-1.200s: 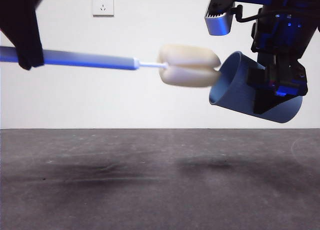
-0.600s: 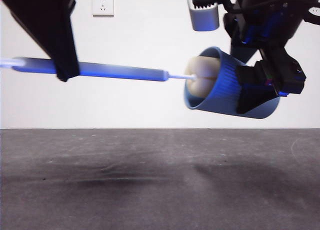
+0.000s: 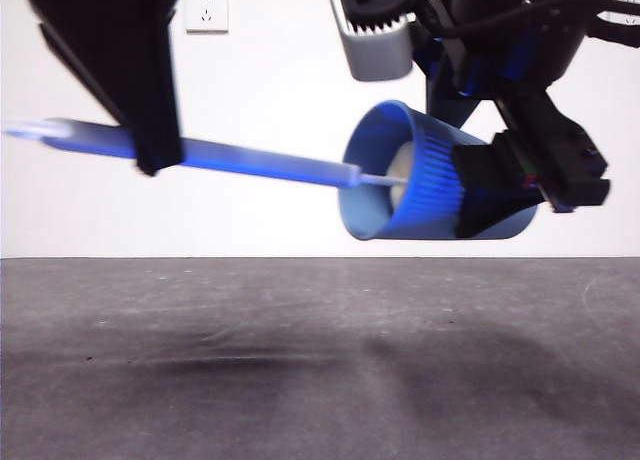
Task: Pick up the cup brush,pick up the cup,insert the brush into the cup,clean the cup,put the cup brush back,put the cup back to the fixed position on the table
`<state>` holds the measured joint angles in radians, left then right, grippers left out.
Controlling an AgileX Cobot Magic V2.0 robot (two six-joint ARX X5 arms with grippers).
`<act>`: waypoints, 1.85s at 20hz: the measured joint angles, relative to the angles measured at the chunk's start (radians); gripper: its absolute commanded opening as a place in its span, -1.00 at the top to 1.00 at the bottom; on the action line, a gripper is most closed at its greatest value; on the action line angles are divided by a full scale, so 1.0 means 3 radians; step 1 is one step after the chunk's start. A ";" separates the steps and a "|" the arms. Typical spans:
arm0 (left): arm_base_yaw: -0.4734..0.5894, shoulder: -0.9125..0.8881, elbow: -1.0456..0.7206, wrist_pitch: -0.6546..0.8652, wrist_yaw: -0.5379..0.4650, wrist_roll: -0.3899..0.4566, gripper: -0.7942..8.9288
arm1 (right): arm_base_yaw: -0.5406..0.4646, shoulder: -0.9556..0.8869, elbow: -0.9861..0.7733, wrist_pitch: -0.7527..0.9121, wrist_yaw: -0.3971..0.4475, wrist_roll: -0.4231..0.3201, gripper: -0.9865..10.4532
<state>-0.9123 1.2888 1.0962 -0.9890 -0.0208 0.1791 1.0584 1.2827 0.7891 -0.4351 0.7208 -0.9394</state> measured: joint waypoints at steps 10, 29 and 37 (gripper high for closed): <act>0.0000 -0.0209 0.0000 -0.0651 -0.0123 -0.0130 0.85 | -0.0062 0.0000 0.0000 -0.0079 0.0041 0.0141 0.86; -0.0071 0.0098 -0.0003 -0.0050 -0.0131 -0.0197 0.85 | 0.0024 0.0000 0.0000 -0.0015 0.0015 0.0223 0.86; 0.0009 -0.0477 -0.0003 -0.0703 -0.0502 -0.0254 0.85 | -0.0065 -0.0187 0.0000 -0.0076 0.0203 0.1044 0.86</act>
<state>-0.9096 1.1458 1.0954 -1.1999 -0.1715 0.1028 1.0389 1.2266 0.7891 -0.4580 0.7818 -0.6262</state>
